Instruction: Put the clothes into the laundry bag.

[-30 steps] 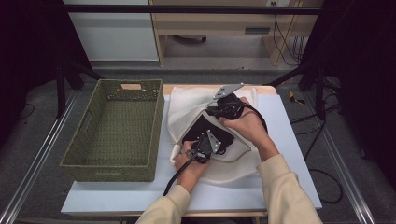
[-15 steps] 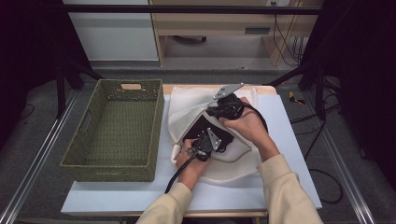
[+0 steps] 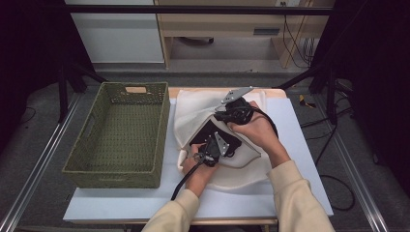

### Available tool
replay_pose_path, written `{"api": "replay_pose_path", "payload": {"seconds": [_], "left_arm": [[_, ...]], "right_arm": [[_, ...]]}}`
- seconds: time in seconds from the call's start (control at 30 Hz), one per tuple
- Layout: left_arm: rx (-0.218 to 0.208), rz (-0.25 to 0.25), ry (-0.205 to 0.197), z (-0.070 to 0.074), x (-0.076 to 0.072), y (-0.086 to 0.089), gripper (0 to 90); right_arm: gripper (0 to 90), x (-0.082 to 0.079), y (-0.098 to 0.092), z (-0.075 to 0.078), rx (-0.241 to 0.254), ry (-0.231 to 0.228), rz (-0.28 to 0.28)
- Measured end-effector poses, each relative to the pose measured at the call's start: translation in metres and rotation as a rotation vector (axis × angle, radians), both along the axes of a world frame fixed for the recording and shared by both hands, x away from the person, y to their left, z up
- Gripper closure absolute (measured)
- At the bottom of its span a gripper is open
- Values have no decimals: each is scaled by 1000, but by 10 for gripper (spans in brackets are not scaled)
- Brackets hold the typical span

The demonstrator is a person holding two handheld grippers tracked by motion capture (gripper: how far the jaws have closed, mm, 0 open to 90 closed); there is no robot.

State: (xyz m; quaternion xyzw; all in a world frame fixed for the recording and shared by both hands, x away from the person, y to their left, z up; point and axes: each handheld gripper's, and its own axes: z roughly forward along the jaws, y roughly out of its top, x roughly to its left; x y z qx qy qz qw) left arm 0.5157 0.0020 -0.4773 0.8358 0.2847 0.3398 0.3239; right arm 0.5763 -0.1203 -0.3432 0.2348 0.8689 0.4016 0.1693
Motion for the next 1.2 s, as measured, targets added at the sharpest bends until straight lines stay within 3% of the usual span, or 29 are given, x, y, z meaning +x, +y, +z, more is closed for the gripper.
{"api": "replay_pose_path", "payload": {"seconds": [0.27,0.53,0.83,0.97,1.2], "left_arm": [[-41,-32,-8,7,-15,2,900],[-87,-86,-8,23,-42,9,900],[-146,-144,19,45,-76,29,900],[-207,-147,44,56,-86,43,900],[-245,-140,51,76,-99,68,900]], "right_arm": [[865,-3,0,0,-1,2,1],[865,-14,-2,-3,4,-4,9],[864,-37,-5,-10,10,-24,26],[863,-48,-3,-13,5,-35,34],[862,-61,0,-23,-4,-45,46]]}}
